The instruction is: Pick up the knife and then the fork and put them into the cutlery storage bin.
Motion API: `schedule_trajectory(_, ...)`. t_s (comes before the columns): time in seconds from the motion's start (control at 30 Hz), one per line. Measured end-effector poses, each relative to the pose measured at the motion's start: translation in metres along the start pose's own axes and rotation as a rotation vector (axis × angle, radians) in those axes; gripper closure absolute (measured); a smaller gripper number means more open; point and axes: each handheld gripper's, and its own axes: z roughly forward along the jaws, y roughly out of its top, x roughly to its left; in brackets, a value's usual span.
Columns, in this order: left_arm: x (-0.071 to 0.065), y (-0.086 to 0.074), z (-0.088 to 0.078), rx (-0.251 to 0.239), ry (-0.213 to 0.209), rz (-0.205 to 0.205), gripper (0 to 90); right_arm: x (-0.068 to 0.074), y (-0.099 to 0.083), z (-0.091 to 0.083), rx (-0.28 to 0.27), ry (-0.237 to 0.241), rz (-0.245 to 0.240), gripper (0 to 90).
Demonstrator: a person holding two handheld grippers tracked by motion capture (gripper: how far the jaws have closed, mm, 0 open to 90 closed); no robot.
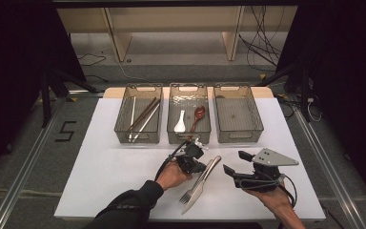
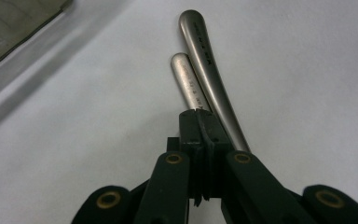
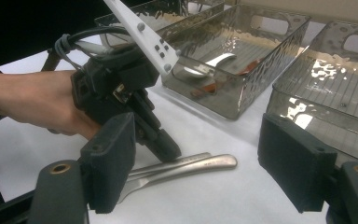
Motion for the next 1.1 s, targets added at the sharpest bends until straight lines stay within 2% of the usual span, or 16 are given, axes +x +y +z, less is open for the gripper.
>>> schedule_trajectory(0.27,-0.002,0.0,0.002,-0.016,-0.001,0.02,88.9,0.0,0.0,0.0,0.002,0.0,0.0,28.5)
schedule_trajectory(0.5,0.0,0.001,0.001,-0.01,-0.016,0.015,88.9,0.0,0.0,0.001,0.005,0.005,-0.003,28.4)
schedule_trajectory(0.57,0.0,0.001,0.0,-0.003,-0.005,0.022,88.7,-0.001,0.0,0.001,0.011,0.008,-0.005,28.4)
schedule_trajectory(0.63,0.001,-0.001,-0.004,0.005,0.004,0.025,84.5,-0.001,-0.001,0.001,0.017,0.011,-0.005,28.3)
schedule_trajectory(0.73,0.008,-0.005,-0.014,-0.007,0.01,0.004,81.0,-0.003,-0.001,0.002,0.023,0.012,-0.007,28.2)
schedule_trajectory(0.83,0.015,-0.008,-0.03,-0.027,0.008,-0.012,72.7,-0.006,0.0,0.004,0.041,0.022,-0.013,28.2)
schedule_trajectory(0.97,0.02,-0.015,-0.054,-0.04,0.012,-0.018,59.3,-0.01,0.003,0.009,0.078,0.037,-0.057,28.1)
schedule_trajectory(1.1,0.025,-0.029,-0.079,-0.05,0.033,-0.03,48.9,-0.016,0.007,0.019,0.147,0.072,-0.128,27.9)
